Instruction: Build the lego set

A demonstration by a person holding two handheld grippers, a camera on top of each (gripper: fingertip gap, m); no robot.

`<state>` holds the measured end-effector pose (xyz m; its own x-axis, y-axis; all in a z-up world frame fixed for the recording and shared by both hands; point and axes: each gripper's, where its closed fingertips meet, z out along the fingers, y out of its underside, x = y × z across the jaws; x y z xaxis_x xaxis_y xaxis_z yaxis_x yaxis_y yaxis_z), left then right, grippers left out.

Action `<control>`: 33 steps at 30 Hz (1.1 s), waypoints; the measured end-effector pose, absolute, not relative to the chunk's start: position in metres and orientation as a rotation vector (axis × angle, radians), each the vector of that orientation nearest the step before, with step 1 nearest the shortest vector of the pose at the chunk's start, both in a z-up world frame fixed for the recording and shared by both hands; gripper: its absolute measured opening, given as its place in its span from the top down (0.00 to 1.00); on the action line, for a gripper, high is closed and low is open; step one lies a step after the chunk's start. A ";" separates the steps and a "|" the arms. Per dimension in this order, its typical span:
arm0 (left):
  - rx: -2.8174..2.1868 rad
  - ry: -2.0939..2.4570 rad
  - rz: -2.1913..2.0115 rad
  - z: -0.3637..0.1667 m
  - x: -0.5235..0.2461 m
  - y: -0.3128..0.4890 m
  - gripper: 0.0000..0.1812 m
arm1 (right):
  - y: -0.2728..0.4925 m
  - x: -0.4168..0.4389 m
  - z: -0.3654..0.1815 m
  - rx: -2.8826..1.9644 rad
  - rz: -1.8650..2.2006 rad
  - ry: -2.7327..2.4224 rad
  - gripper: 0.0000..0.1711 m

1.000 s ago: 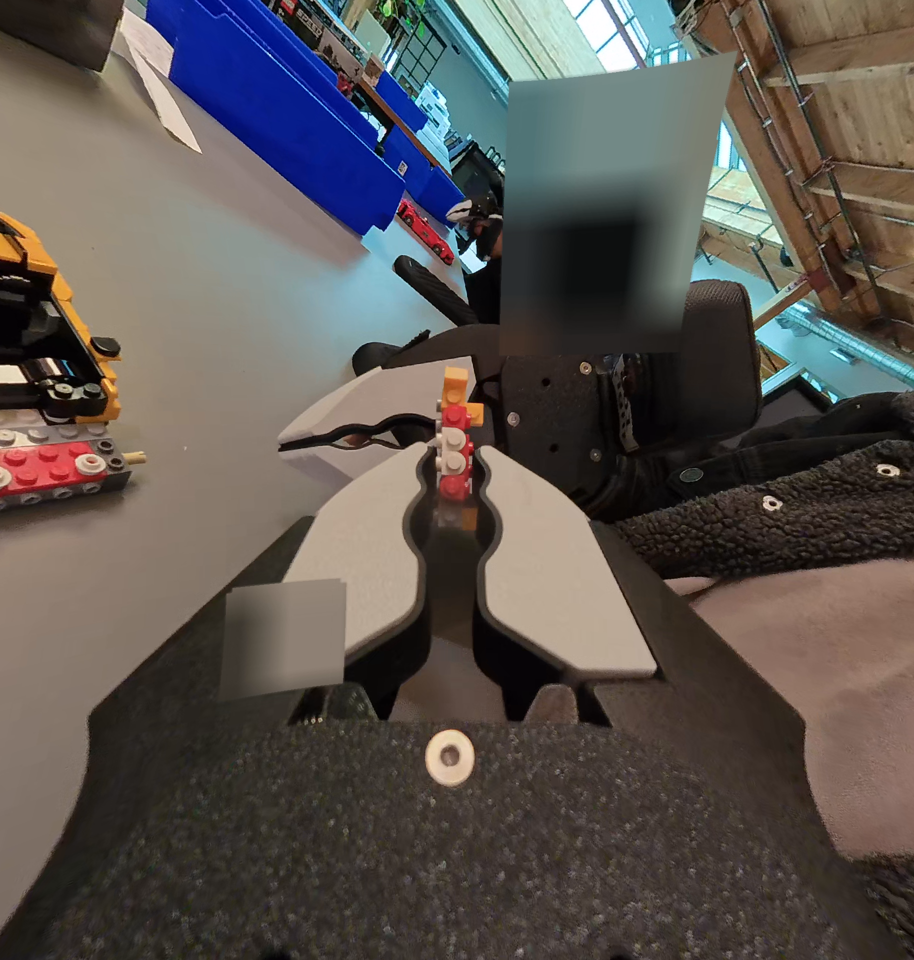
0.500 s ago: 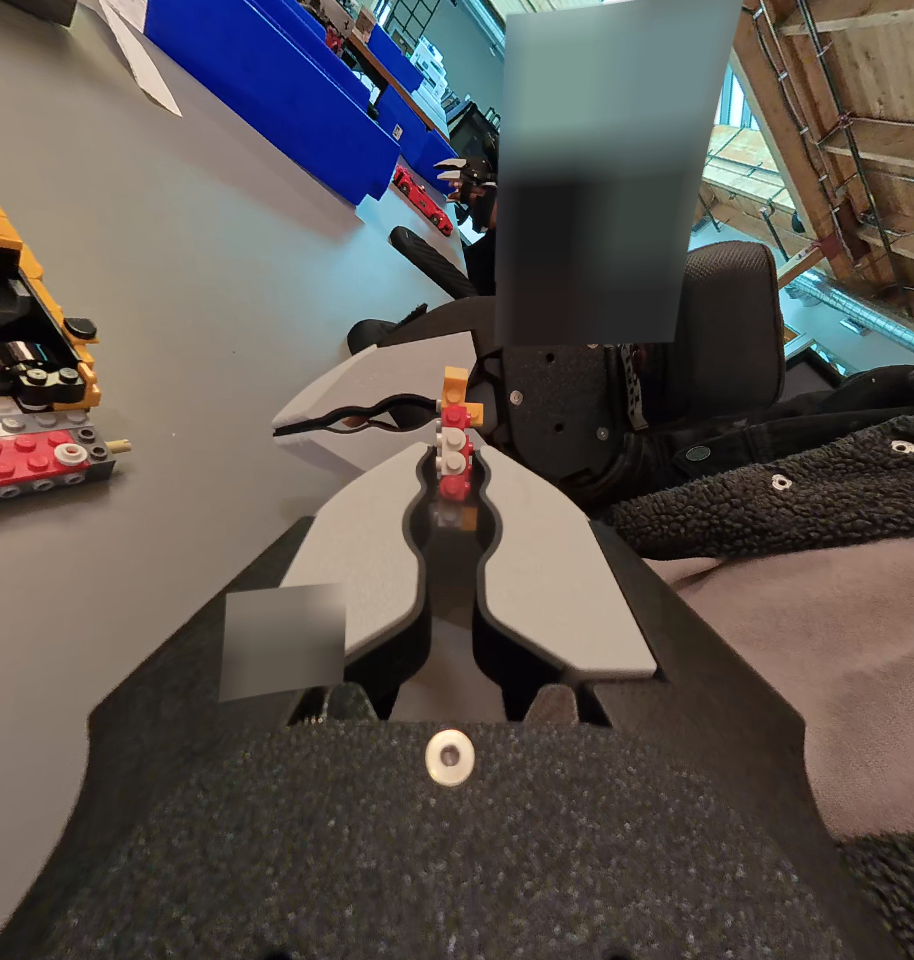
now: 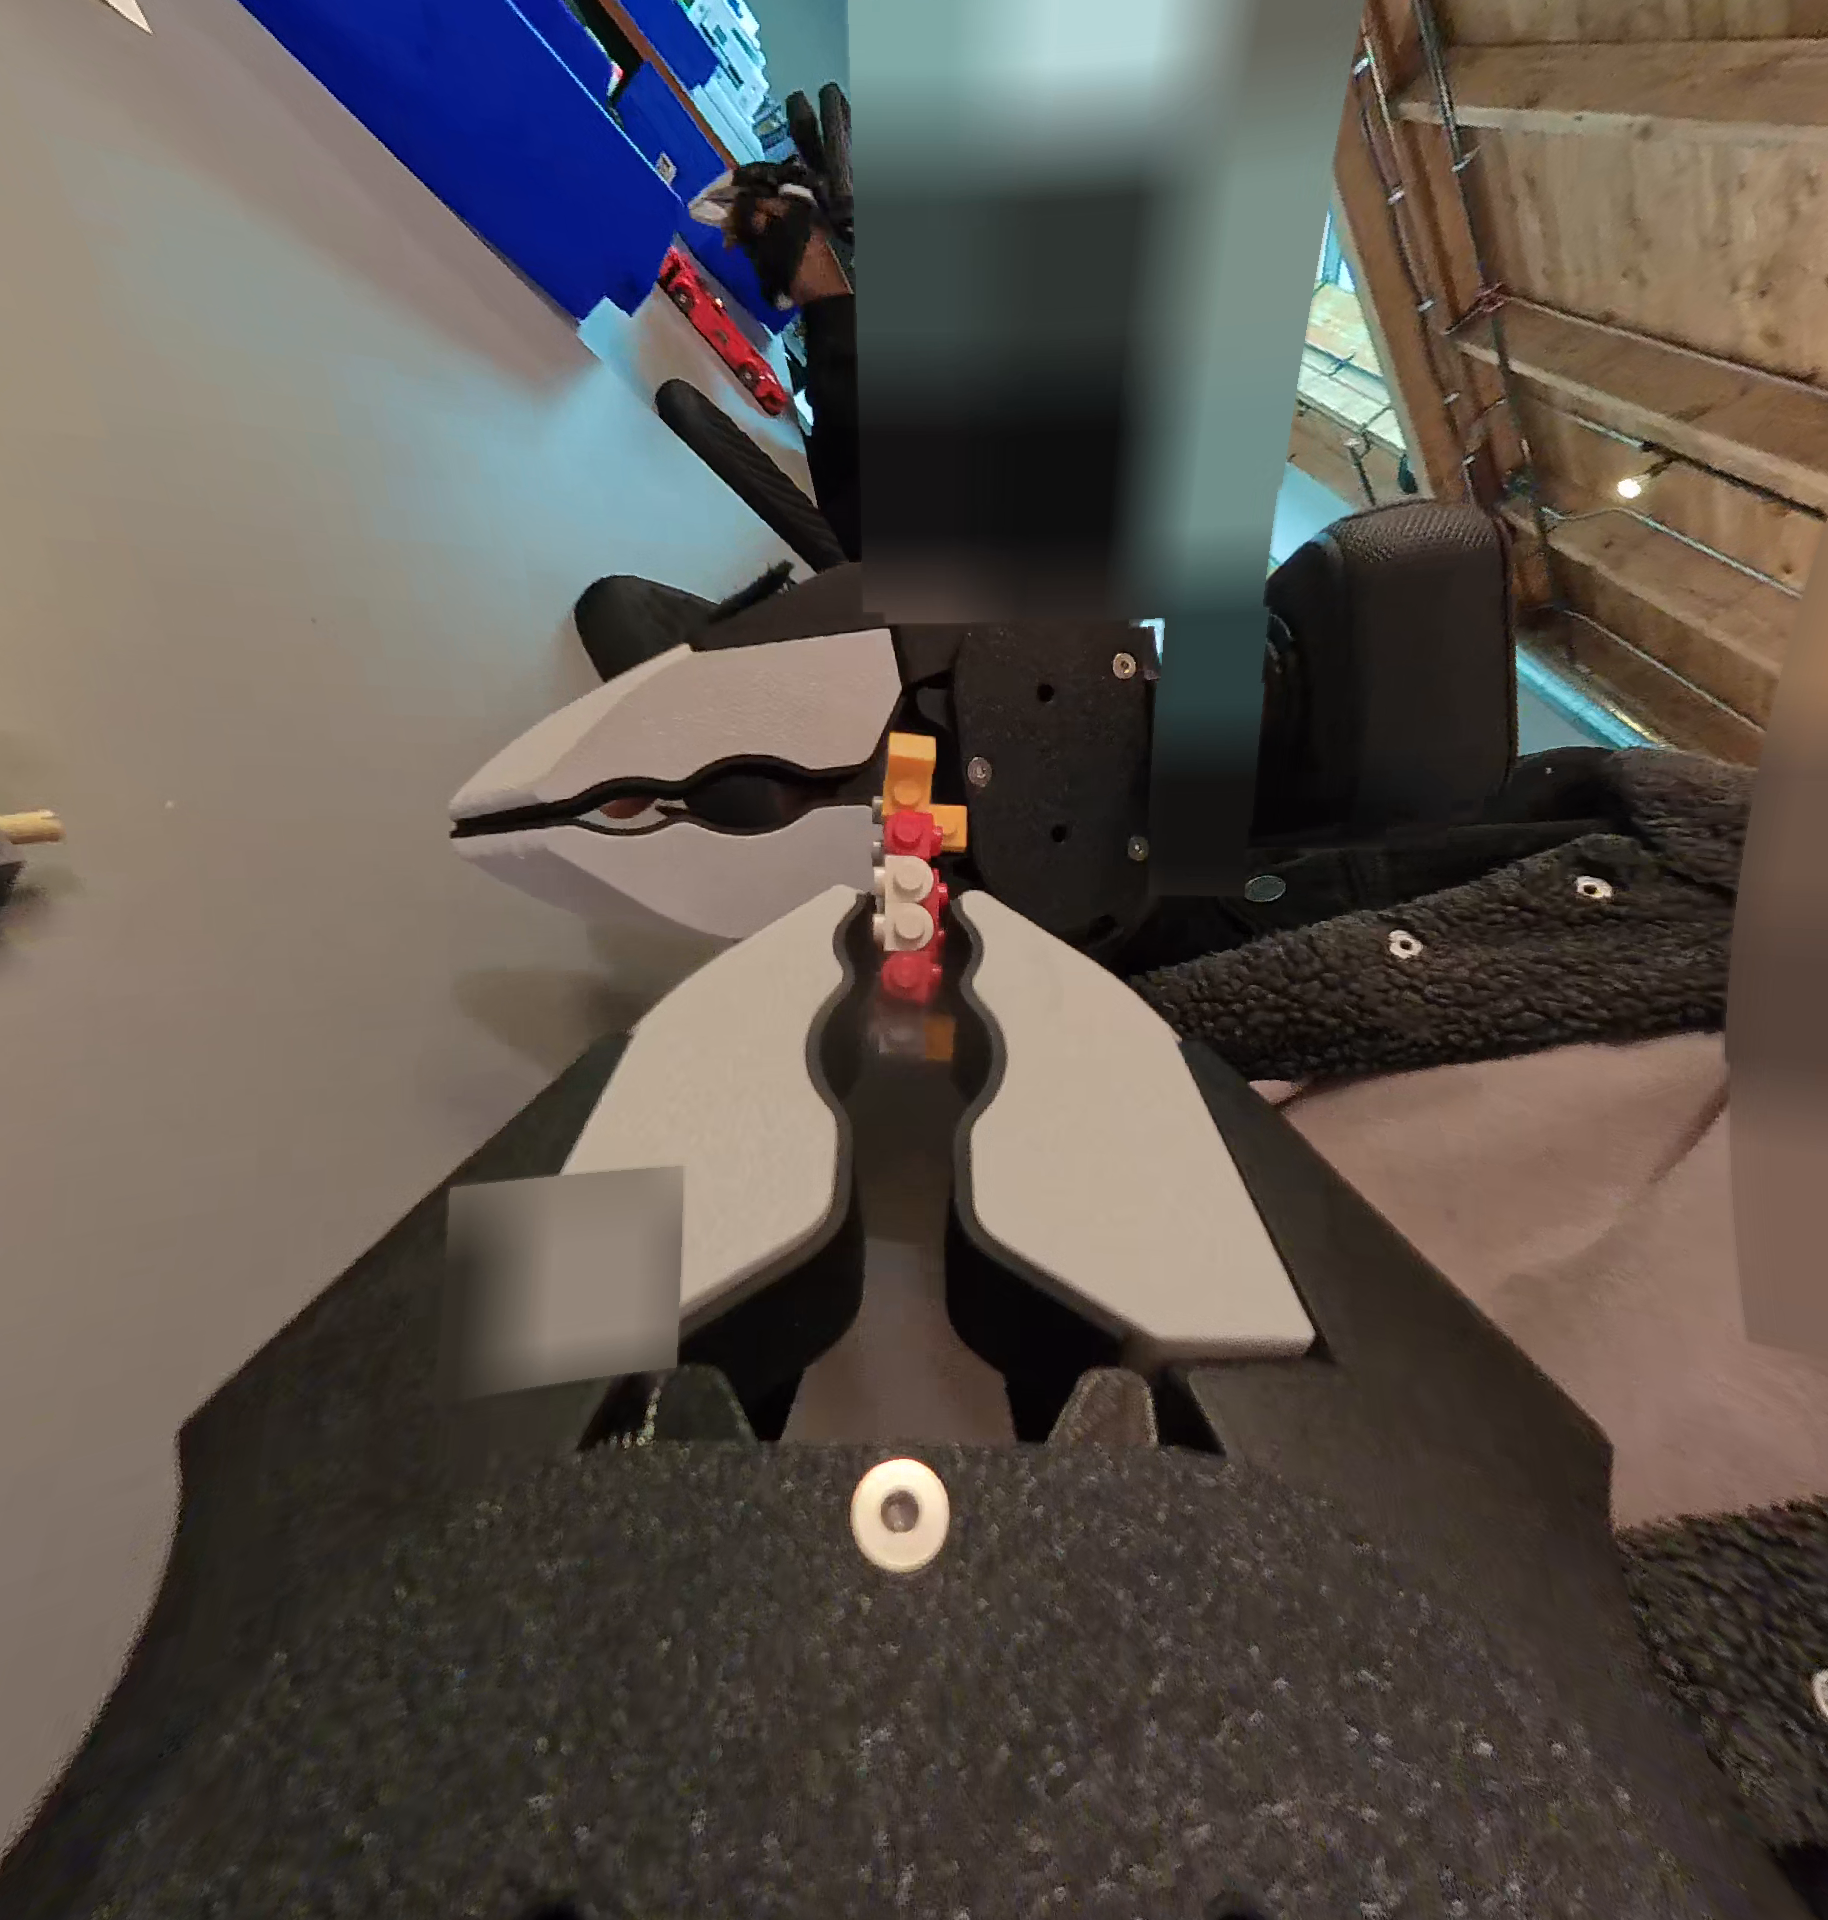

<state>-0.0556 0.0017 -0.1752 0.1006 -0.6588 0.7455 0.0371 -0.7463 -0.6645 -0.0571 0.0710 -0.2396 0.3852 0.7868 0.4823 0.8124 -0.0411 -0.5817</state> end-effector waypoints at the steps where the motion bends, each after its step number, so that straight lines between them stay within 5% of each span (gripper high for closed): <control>1: -1.855 0.609 -1.706 -0.176 -0.055 0.001 0.93 | 0.071 -0.057 -0.240 -1.812 -0.040 -1.396 1.00; 14: -1.912 0.610 -1.509 -0.187 -0.060 0.013 0.93 | 0.073 -0.053 -0.234 -1.802 0.003 -1.359 1.00; 20: -2.076 0.800 -0.822 -0.228 -0.083 0.039 0.93 | 0.079 -0.040 -0.213 -1.715 0.192 -1.333 1.00; 33: -2.068 1.320 -0.338 -0.267 -0.056 0.035 0.93 | 0.047 -0.041 -0.228 -1.458 0.674 -1.856 0.81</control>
